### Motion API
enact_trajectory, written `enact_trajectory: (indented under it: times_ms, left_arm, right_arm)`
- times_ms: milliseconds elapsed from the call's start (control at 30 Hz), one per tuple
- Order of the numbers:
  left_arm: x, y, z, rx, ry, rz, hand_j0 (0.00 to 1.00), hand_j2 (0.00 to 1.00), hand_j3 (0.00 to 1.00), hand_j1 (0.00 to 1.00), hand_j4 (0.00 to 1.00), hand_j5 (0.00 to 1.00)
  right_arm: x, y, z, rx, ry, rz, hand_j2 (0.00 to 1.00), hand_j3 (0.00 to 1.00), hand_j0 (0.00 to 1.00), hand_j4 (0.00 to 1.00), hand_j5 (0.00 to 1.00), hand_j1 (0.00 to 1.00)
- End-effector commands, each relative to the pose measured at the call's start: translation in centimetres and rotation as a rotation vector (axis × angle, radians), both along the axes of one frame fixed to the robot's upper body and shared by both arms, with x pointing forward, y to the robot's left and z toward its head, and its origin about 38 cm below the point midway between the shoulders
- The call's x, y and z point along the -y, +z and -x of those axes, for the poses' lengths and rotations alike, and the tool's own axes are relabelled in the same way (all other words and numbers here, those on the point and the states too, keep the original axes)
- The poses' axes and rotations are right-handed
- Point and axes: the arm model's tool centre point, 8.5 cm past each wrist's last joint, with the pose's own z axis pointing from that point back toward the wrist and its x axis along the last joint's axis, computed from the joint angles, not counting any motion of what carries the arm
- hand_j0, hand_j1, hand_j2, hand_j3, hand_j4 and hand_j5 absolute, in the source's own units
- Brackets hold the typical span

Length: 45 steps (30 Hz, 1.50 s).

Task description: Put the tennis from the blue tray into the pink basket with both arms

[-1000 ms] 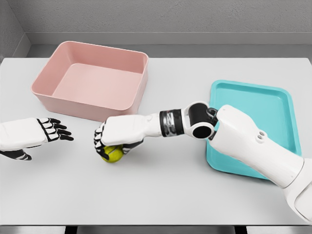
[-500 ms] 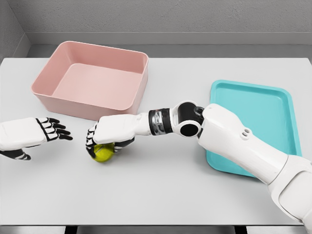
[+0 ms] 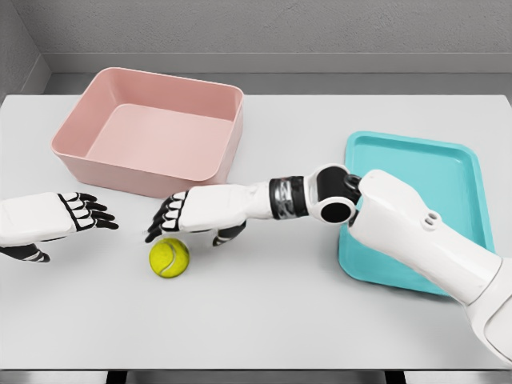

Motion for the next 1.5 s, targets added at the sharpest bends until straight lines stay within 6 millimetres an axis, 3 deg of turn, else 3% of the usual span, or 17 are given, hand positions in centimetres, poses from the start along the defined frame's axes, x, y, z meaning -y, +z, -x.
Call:
enact_trajectory:
  times_ms: [0,133,267,333,500,567,667,733,1033,1200,1467]
  left_arm:
    - [-0.1,0.1,0.0,-0.001,0.005,0.002,1.0,1.0,1.0,1.0,1.0,1.0]
    - [-0.1,0.0,0.0,-0.001,0.004,0.005,1.0,1.0,1.0,1.0,1.0,1.0]
    - [0.8,-0.4,-0.1,0.0,-0.008,0.03,1.0,1.0,1.0,1.0,1.0,1.0]
    - [1.9,-0.8,-0.1,0.002,-0.028,0.053,1.0,1.0,1.0,1.0,1.0,1.0]
    - [4.3,-1.9,-0.5,0.021,-0.064,0.106,1.0,1.0,1.0,1.0,1.0,1.0]
    - [5.1,-1.7,-0.5,0.031,-0.082,0.118,1.0,1.0,1.0,1.0,1.0,1.0]
    - [6.1,-1.5,-0.2,0.039,-0.109,0.137,1.0,1.0,1.0,1.0,1.0,1.0]
    - [6.9,-1.7,0.0,0.045,-0.128,0.143,1.0,1.0,1.0,1.0,1.0,1.0]
    - [8.6,-2.4,-0.1,0.056,-0.152,0.177,1.0,1.0,1.0,1.0,1.0,1.0]
    - [9.8,-3.2,0.1,0.033,-0.182,0.176,1.0,1.0,1.0,1.0,1.0,1.0]
    - [10.2,-3.7,0.3,0.012,-0.197,0.174,1.0,1.0,1.0,1.0,1.0,1.0]
  right_arm:
    - [3.5,2.0,0.2,0.051,-0.021,-0.006,1.0,1.0,1.0,1.0,1.0,1.0]
    - [5.9,6.0,3.4,0.156,0.037,-0.049,1.0,1.0,1.0,1.0,1.0,1.0]
    - [10.7,8.4,2.5,0.213,-0.066,-0.057,1.0,1.0,1.0,1.0,1.0,1.0]
    - [14.0,9.9,1.7,0.225,-0.151,-0.073,1.0,1.0,1.0,1.0,1.0,1.0]
    - [24.9,16.1,1.1,0.288,-0.424,-0.193,1.0,1.0,1.0,1.0,1.0,1.0]
    - [29.3,16.6,1.7,0.292,-0.556,-0.269,1.0,1.0,1.0,1.0,1.0,1.0]
    - [33.3,16.0,3.4,0.26,-0.673,-0.382,1.0,1.0,1.0,1.0,1.0,1.0]
    - [33.6,14.3,3.9,0.228,-0.711,-0.45,1.0,1.0,1.0,1.0,1.0,1.0]
    - [32.7,7.3,5.7,0.055,-0.758,-0.465,1.0,1.0,1.0,1.0,1.0,1.0]
    - [32.2,5.5,6.3,0.007,-0.771,-0.48,1.0,1.0,1.0,1.0,1.0,1.0]
    - [32.2,5.1,6.2,-0.006,-0.781,-0.5,1.0,1.0,1.0,1.0,1.0,1.0]
